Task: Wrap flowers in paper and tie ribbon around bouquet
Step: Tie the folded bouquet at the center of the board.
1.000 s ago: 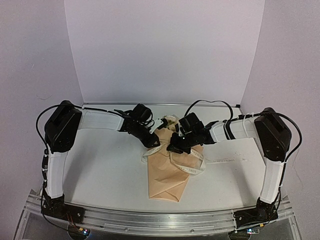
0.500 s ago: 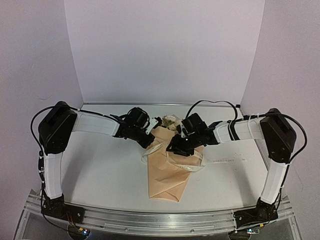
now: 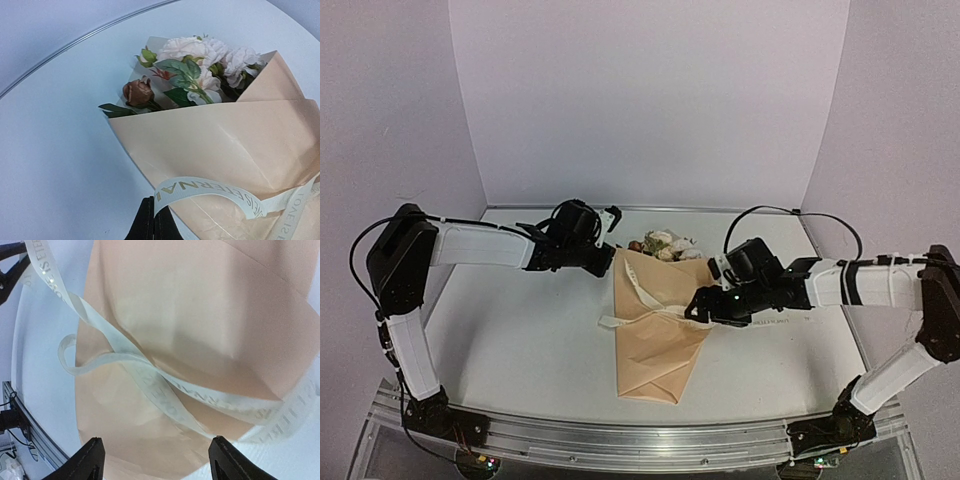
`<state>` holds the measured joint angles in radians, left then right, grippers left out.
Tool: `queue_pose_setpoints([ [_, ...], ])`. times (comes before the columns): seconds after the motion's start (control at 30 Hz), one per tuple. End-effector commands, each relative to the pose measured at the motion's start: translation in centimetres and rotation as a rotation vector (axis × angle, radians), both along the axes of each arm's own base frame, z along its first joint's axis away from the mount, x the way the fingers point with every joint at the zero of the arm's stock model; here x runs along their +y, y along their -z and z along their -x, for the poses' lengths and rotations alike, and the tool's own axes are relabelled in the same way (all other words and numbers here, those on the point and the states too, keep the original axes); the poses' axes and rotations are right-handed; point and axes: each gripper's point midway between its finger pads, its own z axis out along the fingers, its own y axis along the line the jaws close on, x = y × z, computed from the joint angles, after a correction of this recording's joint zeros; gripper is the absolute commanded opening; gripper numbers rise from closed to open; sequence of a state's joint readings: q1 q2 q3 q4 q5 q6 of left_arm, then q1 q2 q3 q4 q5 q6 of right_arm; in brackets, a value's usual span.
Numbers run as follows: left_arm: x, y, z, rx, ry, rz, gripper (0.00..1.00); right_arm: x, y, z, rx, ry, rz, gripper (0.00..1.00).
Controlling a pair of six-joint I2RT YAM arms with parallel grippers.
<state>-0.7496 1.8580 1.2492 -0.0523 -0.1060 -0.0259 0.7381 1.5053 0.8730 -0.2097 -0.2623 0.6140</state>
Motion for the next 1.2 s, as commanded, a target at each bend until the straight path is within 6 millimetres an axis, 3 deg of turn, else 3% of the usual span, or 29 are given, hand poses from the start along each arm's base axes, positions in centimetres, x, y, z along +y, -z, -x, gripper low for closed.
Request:
queue_pose_setpoints([
  [0.0, 2.4, -2.7, -0.9, -0.046, -0.109, 0.028, 0.00, -4.4, 0.4, -0.1, -0.143, -0.009, 0.155, 0.80],
  [0.1, 3.3, -2.8, -0.9, -0.036, -0.140, 0.030, 0.00, -6.4, 0.7, -0.3, -0.257, -0.065, 0.264, 0.80],
  [0.33, 5.3, -3.0, -1.1, 0.012, -0.219, 0.045, 0.00, -6.6, 2.7, -1.5, -0.533, -0.304, 0.415, 0.82],
  [0.77, 8.7, -3.4, -0.3, 0.064, -0.306, 0.102, 0.00, -6.9, 6.5, -4.1, -0.639, -0.551, 0.664, 0.76],
  [0.9, 8.9, -2.9, 0.0, 0.081, -0.315, 0.108, 0.00, -7.0, 6.9, -4.8, -0.657, -0.532, 0.684, 0.70],
  [1.17, 11.0, -2.0, 0.3, 0.145, -0.409, 0.126, 0.00, -8.9, 6.4, -5.0, -0.680, -0.437, 0.739, 0.44],
])
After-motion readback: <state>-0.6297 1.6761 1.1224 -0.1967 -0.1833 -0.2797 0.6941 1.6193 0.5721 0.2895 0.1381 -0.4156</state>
